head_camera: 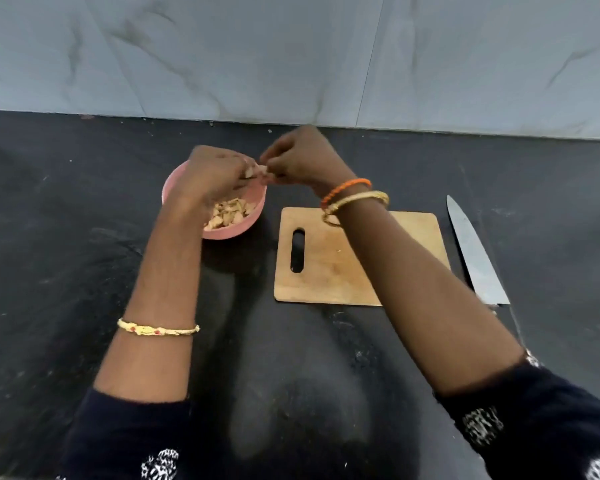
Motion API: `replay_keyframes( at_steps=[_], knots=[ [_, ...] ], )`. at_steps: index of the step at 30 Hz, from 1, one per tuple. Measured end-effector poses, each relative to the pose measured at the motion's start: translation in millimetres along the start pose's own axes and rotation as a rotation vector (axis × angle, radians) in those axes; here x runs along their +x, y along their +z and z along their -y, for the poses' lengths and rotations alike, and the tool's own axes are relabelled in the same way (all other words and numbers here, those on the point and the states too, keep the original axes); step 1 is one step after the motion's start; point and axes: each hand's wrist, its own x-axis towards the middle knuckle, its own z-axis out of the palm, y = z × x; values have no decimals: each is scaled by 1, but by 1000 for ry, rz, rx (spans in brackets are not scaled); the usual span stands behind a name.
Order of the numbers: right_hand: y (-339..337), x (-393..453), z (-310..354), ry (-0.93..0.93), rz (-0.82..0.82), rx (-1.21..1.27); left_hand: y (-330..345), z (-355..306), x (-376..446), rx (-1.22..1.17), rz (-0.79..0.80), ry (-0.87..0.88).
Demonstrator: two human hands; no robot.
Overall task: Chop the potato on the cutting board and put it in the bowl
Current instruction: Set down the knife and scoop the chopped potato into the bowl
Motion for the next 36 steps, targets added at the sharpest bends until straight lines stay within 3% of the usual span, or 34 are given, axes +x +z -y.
replay_keyframes(
  at_steps=[2, 4, 6, 10, 12, 16, 20, 24, 27, 30, 33, 36],
  knots=[
    [20, 14, 9, -60, 46, -142, -14, 2, 10, 181, -100, -36],
    [34, 24, 14, -130, -17, -244, -21, 10, 19, 381, -222, -36],
    [38, 26, 16, -167, -76, -270, -22, 21, 21, 525, -354, 63],
    [21, 16, 12, -125, 188, -350, -21, 36, 21, 623, -432, 188],
    [0, 0, 7, -104, 168, -264, -18, 39, 23, 663, -438, 181],
    [-52, -46, -25, 63, 76, -41, -15, 50, 25, 733, -490, 240],
    [-79, -91, -84, 309, -57, -408, -6, 57, 22, 755, -608, 348],
    [-72, -126, -118, 446, -152, -391, 20, 55, 0, 701, -646, 436],
    [-51, -144, -130, 359, -405, -337, 48, 64, -17, 636, -562, 614],
    [-38, -159, -141, 365, -605, -398, 78, 83, -36, 673, -296, 720],
    [-31, -171, -146, 472, -487, -442, 98, 103, -53, 813, -51, 642],
    [-25, -180, -149, 406, -403, -488, 106, 117, -60, 865, 124, 557]
  ],
)
